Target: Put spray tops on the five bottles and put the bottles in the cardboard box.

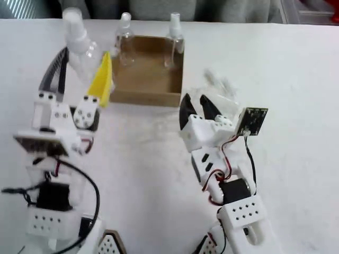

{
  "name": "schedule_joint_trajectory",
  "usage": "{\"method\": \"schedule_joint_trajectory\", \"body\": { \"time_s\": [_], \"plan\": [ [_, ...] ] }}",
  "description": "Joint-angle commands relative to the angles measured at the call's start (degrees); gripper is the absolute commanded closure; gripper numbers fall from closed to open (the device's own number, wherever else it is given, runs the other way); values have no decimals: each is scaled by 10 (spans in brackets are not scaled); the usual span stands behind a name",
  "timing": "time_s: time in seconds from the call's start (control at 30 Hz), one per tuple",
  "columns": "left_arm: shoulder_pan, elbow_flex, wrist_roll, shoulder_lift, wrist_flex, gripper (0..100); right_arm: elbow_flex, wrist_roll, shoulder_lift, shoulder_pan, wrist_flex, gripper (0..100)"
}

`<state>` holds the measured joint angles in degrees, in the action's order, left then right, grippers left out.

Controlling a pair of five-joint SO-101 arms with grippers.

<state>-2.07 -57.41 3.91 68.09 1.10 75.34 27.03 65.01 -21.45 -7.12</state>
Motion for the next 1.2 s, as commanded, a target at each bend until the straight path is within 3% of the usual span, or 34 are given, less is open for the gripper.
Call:
{"method": "schedule_joint_trajectory", "body": {
  "time_s": [0.0,0.5,1.1,1.17],
  "plan": [
    [0,94,-1,-97,-18,869,-7,5,9,8,2,840],
    [-1,118,-5,-466,-328,869,-7,-33,5,5,3,840],
    [5,309,-6,-876,-531,871,-7,-34,4,5,3,840],
    [5,340,-6,-916,-546,906,-7,-34,4,4,3,840]
  ]
}}
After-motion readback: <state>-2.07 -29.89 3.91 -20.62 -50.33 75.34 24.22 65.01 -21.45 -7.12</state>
